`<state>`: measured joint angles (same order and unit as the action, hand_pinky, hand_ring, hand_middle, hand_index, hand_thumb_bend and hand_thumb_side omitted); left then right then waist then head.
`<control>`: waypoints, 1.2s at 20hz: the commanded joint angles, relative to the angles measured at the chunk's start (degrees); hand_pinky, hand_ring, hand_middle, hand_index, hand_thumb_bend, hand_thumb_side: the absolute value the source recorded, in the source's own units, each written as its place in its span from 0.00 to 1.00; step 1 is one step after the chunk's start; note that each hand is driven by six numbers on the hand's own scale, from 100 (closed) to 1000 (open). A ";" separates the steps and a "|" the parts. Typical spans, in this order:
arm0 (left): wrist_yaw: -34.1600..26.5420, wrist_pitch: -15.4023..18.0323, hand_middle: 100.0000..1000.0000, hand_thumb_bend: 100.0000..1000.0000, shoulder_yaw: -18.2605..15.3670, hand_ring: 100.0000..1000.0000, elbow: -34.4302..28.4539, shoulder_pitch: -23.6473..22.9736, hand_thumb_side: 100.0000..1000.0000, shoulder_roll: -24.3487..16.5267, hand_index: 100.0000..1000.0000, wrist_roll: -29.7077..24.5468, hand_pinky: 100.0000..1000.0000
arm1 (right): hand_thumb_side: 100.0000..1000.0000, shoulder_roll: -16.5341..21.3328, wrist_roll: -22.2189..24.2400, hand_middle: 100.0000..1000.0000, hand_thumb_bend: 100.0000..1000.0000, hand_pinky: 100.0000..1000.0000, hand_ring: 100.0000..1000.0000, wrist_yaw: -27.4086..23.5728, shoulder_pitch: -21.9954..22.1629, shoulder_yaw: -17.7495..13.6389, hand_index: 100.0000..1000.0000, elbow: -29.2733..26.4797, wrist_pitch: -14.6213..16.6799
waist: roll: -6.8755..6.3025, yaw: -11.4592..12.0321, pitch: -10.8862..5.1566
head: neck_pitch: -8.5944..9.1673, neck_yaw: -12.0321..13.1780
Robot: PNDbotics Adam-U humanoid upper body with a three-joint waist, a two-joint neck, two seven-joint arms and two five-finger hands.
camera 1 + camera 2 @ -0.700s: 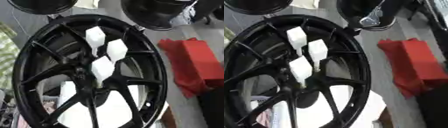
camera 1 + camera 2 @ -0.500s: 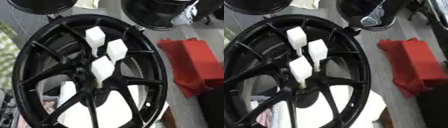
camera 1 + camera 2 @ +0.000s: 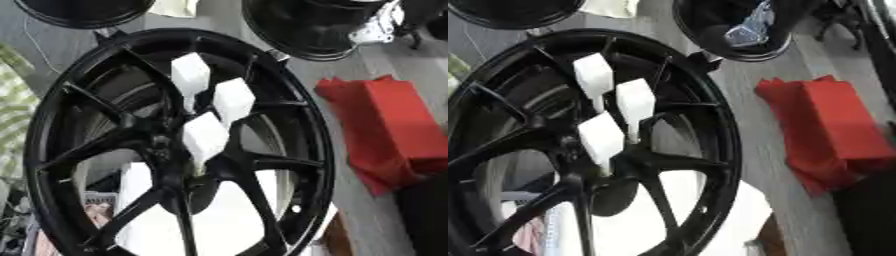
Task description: Pull the pin out of the wheel hub.
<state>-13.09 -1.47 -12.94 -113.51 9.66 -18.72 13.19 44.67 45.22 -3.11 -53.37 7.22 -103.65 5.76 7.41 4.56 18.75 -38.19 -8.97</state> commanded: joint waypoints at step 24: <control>-0.07 -0.41 0.48 0.00 -0.59 0.58 -1.08 -0.20 0.72 -1.00 0.66 0.51 0.74 | 0.00 -9.52 6.75 0.65 0.44 0.87 0.81 12.34 0.42 6.57 0.75 1.31 3.21 | -0.55 -1.32 -2.73 | -0.43 -1.32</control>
<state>-13.12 -1.81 -12.97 -113.51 9.38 -18.72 13.52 34.67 51.99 8.31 -52.30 14.14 -102.31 8.72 7.36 3.31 17.61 -38.69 -10.24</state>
